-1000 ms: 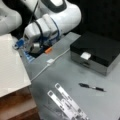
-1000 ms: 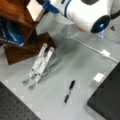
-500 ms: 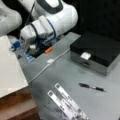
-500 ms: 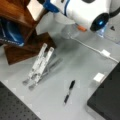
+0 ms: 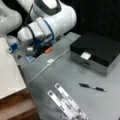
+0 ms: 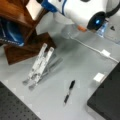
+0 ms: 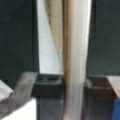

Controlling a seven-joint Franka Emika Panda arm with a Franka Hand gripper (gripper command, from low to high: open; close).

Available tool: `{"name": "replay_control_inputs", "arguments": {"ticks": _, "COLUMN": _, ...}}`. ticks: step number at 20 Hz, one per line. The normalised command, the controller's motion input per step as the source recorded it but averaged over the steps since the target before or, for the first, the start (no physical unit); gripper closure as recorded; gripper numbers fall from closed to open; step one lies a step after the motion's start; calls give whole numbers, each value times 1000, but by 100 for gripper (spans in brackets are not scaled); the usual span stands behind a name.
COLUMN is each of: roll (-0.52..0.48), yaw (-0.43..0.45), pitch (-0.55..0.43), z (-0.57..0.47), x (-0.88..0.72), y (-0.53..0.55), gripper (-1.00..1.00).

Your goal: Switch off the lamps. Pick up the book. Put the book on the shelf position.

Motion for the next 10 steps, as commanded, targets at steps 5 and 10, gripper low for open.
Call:
{"name": "replay_control_inputs", "arguments": {"ticks": 5, "roll": 68, "yaw": 83, "pitch": -133, "z": 6, "x": -110, "y": -48, "gripper": -100}}
{"name": "replay_control_inputs", "arguments": {"ticks": 10, "roll": 103, "yaw": 54, "pitch": -112, "z": 46, "x": -86, "y": 31, "gripper": -100}}
